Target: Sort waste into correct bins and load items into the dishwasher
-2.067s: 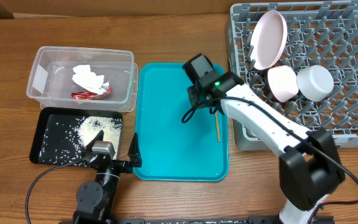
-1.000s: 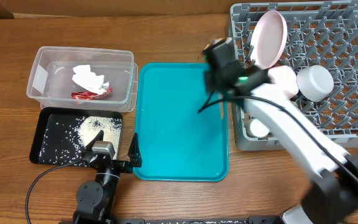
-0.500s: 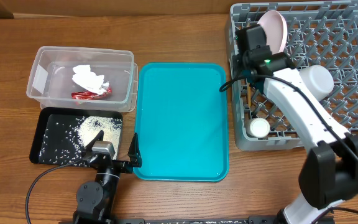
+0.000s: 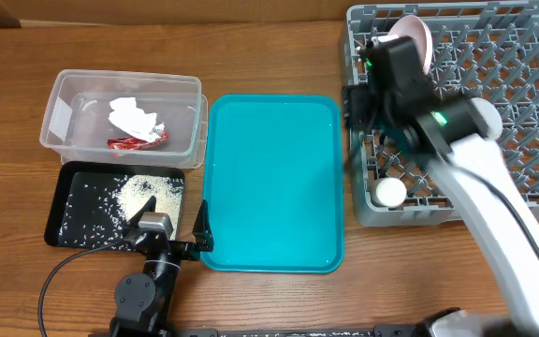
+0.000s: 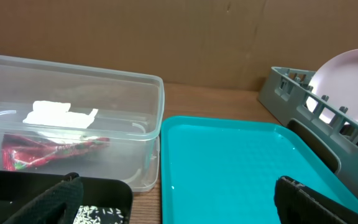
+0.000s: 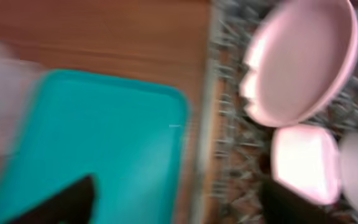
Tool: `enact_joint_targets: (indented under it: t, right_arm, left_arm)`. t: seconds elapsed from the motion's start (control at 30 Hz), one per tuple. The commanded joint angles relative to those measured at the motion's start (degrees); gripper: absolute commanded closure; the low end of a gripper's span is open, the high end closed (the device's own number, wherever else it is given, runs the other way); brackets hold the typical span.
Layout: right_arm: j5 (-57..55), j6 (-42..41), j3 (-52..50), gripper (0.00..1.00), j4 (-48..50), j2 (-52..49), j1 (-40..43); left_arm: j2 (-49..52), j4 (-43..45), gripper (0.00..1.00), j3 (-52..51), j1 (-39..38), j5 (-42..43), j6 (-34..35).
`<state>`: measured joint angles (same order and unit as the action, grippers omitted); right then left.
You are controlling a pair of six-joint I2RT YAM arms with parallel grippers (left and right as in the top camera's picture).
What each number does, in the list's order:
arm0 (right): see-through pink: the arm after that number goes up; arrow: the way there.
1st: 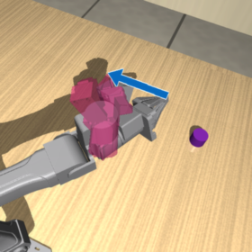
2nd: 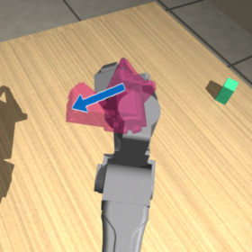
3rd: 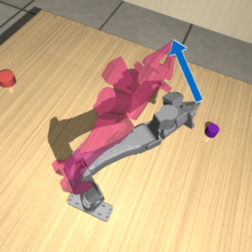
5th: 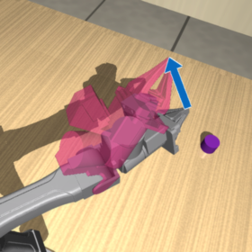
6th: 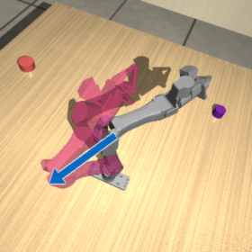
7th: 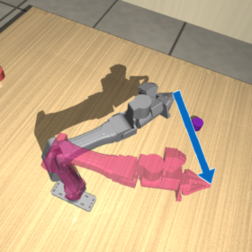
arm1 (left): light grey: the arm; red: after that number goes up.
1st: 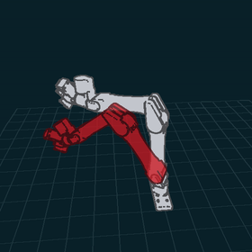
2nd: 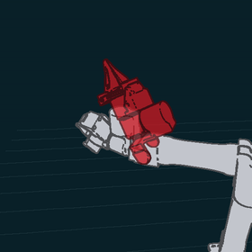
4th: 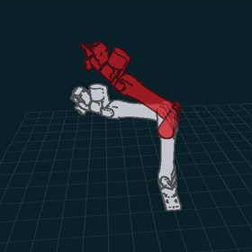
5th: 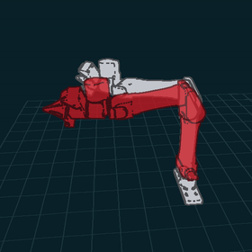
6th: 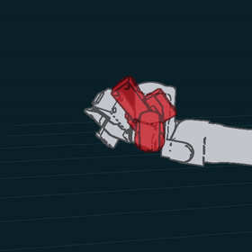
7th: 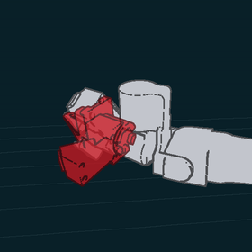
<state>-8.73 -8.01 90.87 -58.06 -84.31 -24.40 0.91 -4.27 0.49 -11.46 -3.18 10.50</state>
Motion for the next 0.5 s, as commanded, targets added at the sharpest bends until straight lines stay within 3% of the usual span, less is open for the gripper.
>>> enact_joint_targets:
  t: [0.0, 0.27, 0.47]
  right_arm:
    - [12.02, -1.22, 1.73, 0.0, -1.46, 7.65, -3.02]
    - [19.12, -1.18, 1.73, 0.0, -6.16, 16.02, -6.71]
    - [15.96, -1.16, 1.79, 0.0, -14.49, 23.21, -3.85]
  left_arm:
    - [-0.52, 0.13, 0.0, -0.22, 0.2, 0.22, 0.22]
    - [-0.52, 0.13, 0.0, -0.22, 0.2, 0.22, 0.22]
    - [-0.52, 0.13, 0.0, -0.22, 0.2, 0.22, 0.22]
